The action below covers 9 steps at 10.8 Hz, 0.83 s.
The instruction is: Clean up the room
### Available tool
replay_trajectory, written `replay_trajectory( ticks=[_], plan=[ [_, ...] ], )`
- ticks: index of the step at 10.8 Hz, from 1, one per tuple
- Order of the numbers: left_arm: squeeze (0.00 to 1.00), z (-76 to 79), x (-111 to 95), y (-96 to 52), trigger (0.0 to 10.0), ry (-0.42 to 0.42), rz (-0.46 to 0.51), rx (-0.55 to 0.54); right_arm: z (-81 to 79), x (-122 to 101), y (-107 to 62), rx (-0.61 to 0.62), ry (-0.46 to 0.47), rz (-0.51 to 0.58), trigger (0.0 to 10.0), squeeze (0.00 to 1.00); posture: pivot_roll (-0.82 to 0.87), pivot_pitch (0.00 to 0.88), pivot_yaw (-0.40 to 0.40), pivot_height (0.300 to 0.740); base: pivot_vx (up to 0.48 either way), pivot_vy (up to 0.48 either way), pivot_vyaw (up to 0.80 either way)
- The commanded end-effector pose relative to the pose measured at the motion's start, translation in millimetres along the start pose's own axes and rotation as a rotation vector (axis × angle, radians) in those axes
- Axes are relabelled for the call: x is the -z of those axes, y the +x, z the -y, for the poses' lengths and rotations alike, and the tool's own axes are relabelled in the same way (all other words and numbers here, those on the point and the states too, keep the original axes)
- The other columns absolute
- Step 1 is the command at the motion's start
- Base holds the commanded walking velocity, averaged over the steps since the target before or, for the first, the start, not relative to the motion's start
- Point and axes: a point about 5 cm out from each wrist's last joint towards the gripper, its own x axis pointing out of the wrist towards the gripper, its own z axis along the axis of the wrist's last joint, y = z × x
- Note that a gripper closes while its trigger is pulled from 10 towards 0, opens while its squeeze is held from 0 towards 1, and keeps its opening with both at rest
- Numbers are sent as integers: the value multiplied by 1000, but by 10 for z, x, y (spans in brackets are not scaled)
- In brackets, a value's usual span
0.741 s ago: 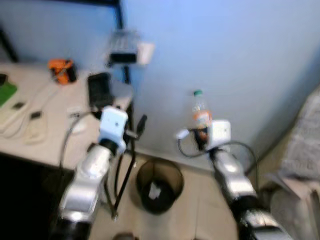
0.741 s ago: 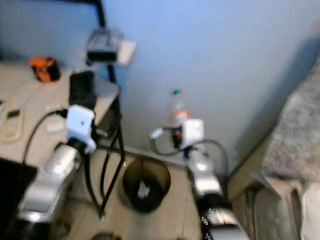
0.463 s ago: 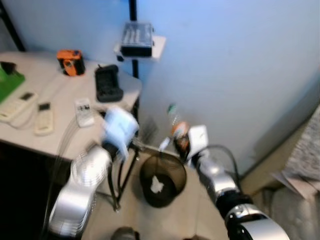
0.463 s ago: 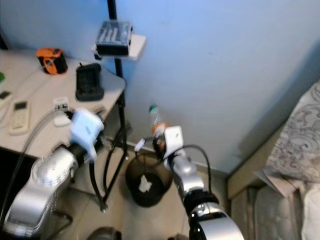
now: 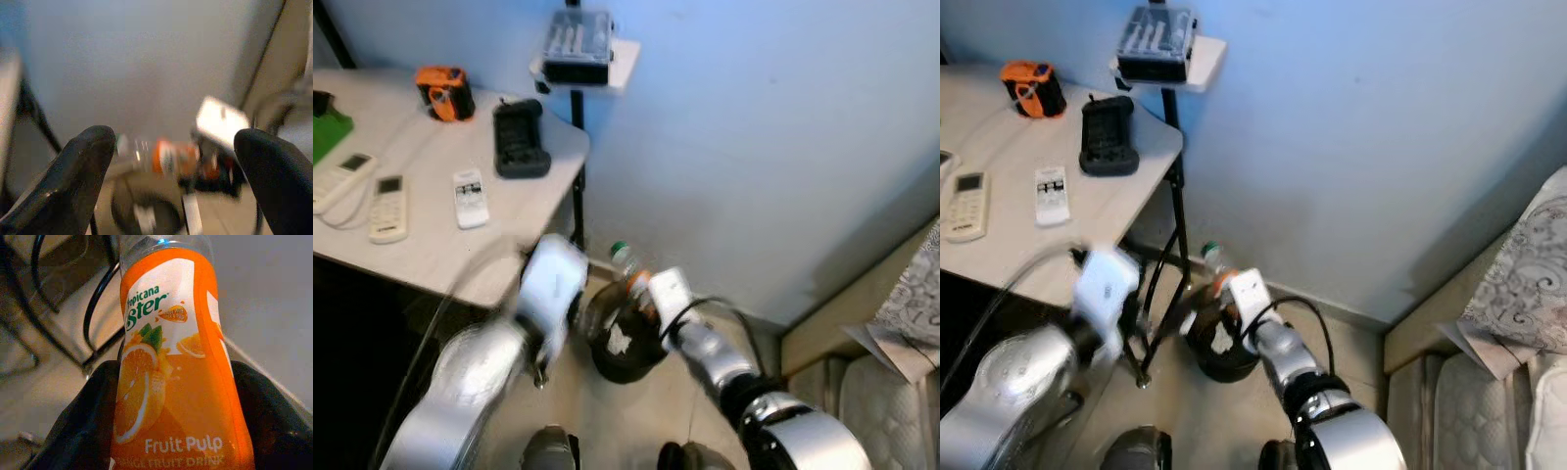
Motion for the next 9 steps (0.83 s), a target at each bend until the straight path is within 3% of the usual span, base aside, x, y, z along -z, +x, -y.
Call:
replay_trajectory(
  ticks=[1, 4, 5, 9],
  plan=[
    [0, 28, 11, -21, 10000, -1, -18, 19, -9, -8, 3, -4, -21, 1, 10000, 0, 398, 215, -62, 727, 0, 0, 0],
    [0, 228, 388, -340, 10000, -66, -206, 79, 14, 28, 3, 33, -52, -30, 10000, 0, 420, 226, -82, 727, 0, 0, 0],
    [0, 235, 424, -357, 10000, -70, -223, 84, 2, 28, 4, 30, -37, -31, 10000, 0, 421, 223, -87, 727, 0, 0, 0],
    [0, 285, 458, -372, 10000, -127, -225, 83, -38, 80, 8, 26, 188, -79, 10000, 0, 410, 230, -81, 727, 0, 0, 0]
  ],
)
